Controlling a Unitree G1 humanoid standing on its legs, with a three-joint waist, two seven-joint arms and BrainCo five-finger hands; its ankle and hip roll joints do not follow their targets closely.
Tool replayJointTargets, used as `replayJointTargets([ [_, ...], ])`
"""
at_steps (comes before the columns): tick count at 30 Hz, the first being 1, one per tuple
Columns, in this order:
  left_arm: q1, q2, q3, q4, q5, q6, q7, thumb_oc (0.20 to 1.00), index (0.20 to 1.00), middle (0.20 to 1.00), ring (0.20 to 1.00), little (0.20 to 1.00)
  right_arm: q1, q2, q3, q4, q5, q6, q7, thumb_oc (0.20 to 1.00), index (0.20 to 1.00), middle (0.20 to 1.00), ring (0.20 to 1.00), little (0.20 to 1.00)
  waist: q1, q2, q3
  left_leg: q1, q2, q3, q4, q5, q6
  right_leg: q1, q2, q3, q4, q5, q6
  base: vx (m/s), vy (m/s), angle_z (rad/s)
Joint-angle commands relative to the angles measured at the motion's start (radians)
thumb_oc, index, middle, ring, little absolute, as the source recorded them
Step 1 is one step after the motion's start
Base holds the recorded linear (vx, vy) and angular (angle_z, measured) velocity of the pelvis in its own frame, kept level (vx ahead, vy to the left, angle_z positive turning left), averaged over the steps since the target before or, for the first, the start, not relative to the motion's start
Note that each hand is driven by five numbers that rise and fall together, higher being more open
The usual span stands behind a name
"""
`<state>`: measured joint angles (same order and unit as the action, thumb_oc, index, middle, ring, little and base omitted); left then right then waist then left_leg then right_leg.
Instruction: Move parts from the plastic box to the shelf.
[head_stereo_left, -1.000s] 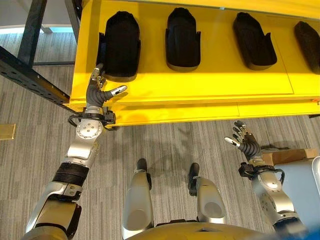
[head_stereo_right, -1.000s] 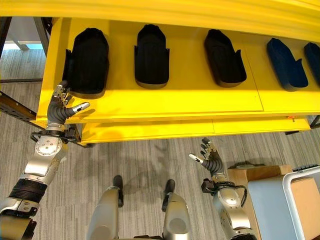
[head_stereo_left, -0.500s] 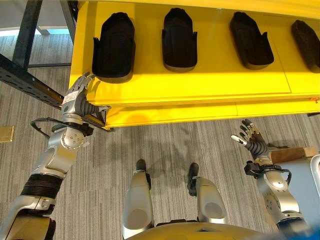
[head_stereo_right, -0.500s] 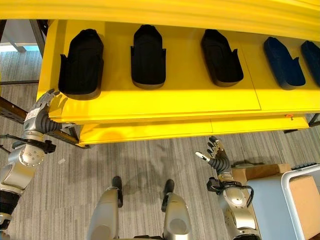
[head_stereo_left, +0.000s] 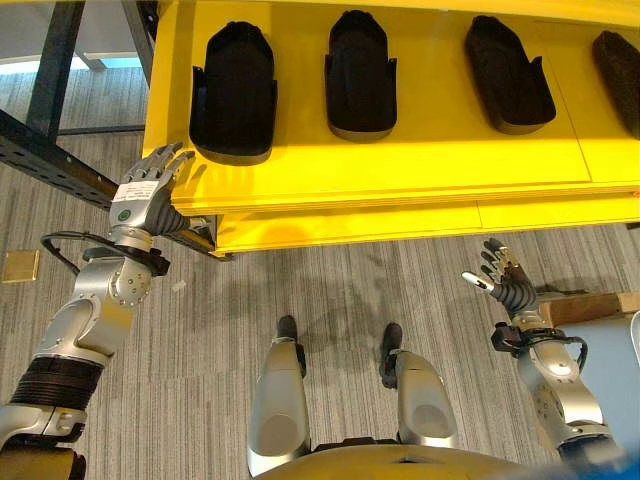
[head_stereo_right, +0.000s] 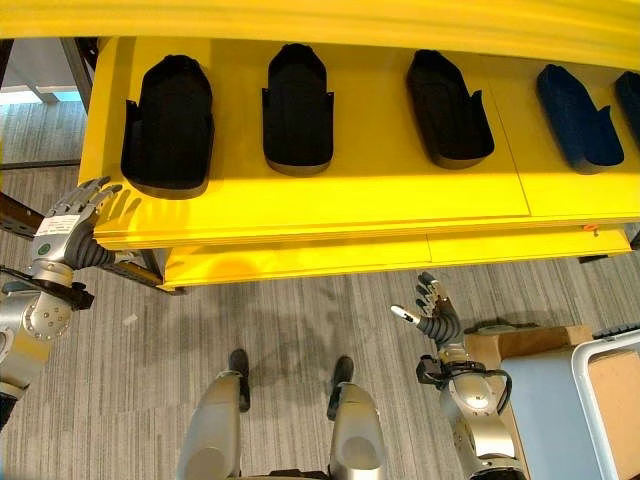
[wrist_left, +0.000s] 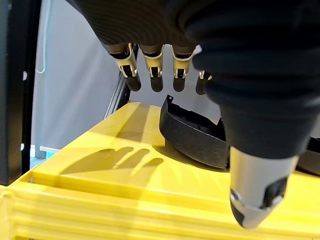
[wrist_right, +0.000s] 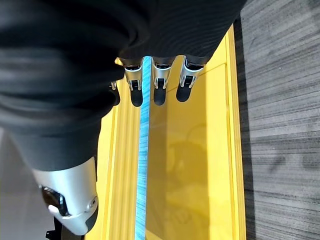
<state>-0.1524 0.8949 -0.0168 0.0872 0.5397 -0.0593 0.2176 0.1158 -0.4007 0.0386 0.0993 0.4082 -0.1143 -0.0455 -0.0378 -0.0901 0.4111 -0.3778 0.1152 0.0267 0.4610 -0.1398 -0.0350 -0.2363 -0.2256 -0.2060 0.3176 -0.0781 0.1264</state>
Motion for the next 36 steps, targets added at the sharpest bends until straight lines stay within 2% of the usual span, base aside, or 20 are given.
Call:
replayJointTargets([
  [1, 0.009, 0.026, 0.014, -0.06, -0.022, -0.037, -0.033, 1.0, 1.0, 1.0, 1.0, 1.0, 0.03, -0.051, -0.048, -0.087, -0.013, -0.02, -0.002, 1.0, 1.0, 1.0, 1.0, 1.0, 0.003, 0.013, -0.047, 0.001, 0.039, 0.012, -0.002, 0.01, -0.028, -0.017, -0.011, 0.023, -0.01, 0.057, 0.011, 0.0, 0.0, 0.0],
  [5, -0.01, 0.016, -0.009, -0.053, -0.023, -0.026, -0.038, 1.0, 1.0, 1.0, 1.0, 1.0, 0.032, -0.049, -0.045, -0.087, -0.02, -0.015, -0.003, 1.0, 1.0, 1.0, 1.0, 1.0, 0.0, 0.015, -0.04, -0.001, 0.04, 0.013, 0.003, 0.01, -0.028, -0.023, -0.012, 0.026, -0.003, 0.055, 0.009, 0.0, 0.0, 0.0],
  [8, -0.012, 0.008, -0.003, -0.061, -0.103, -0.034, -0.083, 1.0, 1.0, 1.0, 1.0, 1.0, 0.038, -0.046, -0.057, -0.09, -0.015, -0.005, 0.001, 1.0, 1.0, 1.0, 1.0, 1.0, 0.0, 0.018, -0.037, -0.002, 0.039, 0.013, 0.007, 0.01, -0.027, -0.024, -0.011, 0.028, 0.001, 0.056, 0.008, 0.0, 0.0, 0.0],
  [15, -0.024, 0.059, 0.006, -0.096, -0.147, -0.035, -0.141, 1.0, 1.0, 1.0, 1.0, 1.0, 0.048, -0.043, -0.064, -0.085, -0.023, 0.013, 0.017, 1.0, 1.0, 1.0, 1.0, 1.0, -0.004, 0.023, -0.041, 0.001, 0.042, 0.014, 0.006, 0.009, -0.026, -0.024, -0.01, 0.032, 0.005, 0.053, 0.009, 0.0, 0.0, 0.0],
  [24, -0.032, 0.17, 0.005, -0.156, -0.212, -0.038, -0.237, 1.0, 1.0, 1.0, 1.0, 1.0, 0.063, -0.037, -0.065, -0.073, -0.025, 0.034, 0.044, 1.0, 1.0, 1.0, 1.0, 1.0, -0.004, 0.032, -0.046, 0.015, 0.041, 0.014, 0.002, 0.01, -0.028, -0.015, -0.011, 0.034, 0.009, 0.049, 0.011, 0.0, 0.0, 0.0],
  [36, 0.015, 0.218, -0.001, -0.235, -0.282, -0.042, -0.338, 1.0, 1.0, 1.0, 1.0, 1.0, 0.068, -0.031, -0.055, -0.062, -0.034, 0.049, 0.067, 1.0, 1.0, 1.0, 1.0, 1.0, 0.002, 0.037, -0.034, 0.038, 0.037, 0.01, -0.009, 0.016, -0.03, 0.002, -0.011, 0.033, 0.017, 0.044, 0.008, 0.0, 0.0, 0.0],
])
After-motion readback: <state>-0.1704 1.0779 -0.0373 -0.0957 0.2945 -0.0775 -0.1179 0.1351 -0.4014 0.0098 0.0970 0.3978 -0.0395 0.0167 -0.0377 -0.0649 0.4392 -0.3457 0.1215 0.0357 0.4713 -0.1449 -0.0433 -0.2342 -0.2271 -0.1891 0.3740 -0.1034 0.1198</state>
